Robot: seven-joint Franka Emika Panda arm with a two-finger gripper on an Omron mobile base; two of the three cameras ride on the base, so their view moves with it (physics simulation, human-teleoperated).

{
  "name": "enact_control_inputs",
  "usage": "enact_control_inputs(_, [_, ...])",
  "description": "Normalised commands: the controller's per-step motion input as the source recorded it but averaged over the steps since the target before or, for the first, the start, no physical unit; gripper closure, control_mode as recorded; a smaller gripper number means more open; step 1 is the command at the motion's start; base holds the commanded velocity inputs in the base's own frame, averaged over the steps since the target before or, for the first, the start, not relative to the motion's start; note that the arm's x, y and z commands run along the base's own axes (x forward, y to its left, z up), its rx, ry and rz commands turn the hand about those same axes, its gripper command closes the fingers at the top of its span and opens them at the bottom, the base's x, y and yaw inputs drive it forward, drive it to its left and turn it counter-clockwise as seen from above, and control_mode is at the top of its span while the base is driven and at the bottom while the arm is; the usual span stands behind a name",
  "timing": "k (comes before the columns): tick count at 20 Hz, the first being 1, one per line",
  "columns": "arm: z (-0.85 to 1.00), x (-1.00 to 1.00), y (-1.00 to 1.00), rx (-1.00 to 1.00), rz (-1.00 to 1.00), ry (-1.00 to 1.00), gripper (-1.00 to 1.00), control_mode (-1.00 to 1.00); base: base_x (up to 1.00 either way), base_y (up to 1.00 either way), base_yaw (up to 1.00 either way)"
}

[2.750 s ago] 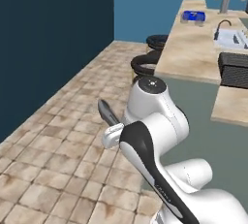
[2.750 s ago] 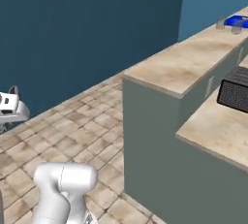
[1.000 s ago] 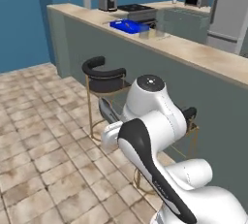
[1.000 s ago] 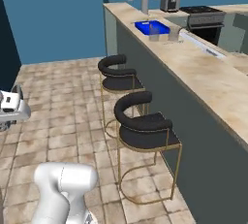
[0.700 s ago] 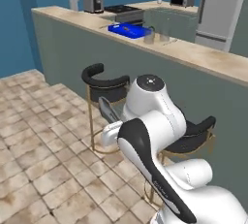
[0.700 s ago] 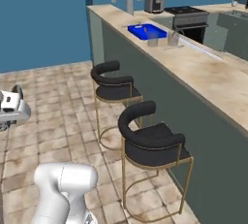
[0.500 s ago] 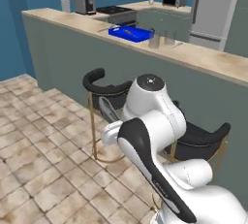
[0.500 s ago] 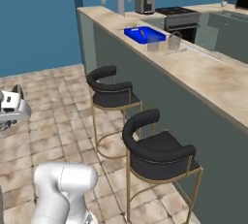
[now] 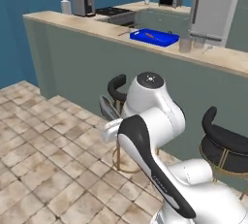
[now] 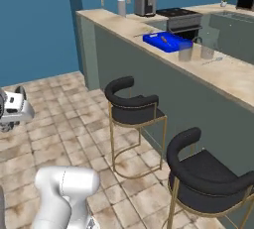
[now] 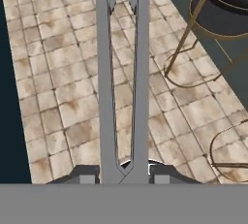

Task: Take the tongs from the drawer on the left and place them on the dining counter next to the tray containing the kebab skewer.

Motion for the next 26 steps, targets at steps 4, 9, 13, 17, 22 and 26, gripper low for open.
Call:
enact_control_inputs(4, [0.0,0.0,0.0,0.0,0.0,0.0,1.0,1.0,0.13,1.0,-0.15])
enact_control_inputs(9, [0.0,0.0,0.0,0.0,0.0,0.0,1.0,1.0,0.57,1.0,-0.36])
enact_control_inputs(13, [0.0,0.0,0.0,0.0,0.0,0.0,1.0,1.0,0.68,1.0,-0.41])
enact_control_inputs(17, [0.0,0.0,0.0,0.0,0.0,0.0,1.0,1.0,0.41,0.99,-0.39])
enact_control_inputs(22, [0.0,0.0,0.0,0.0,0.0,0.0,1.0,1.0,0.47,0.97,-0.41])
enact_control_inputs(26, [0.0,0.0,0.0,0.0,0.0,0.0,1.0,1.0,0.4,0.95,-0.44])
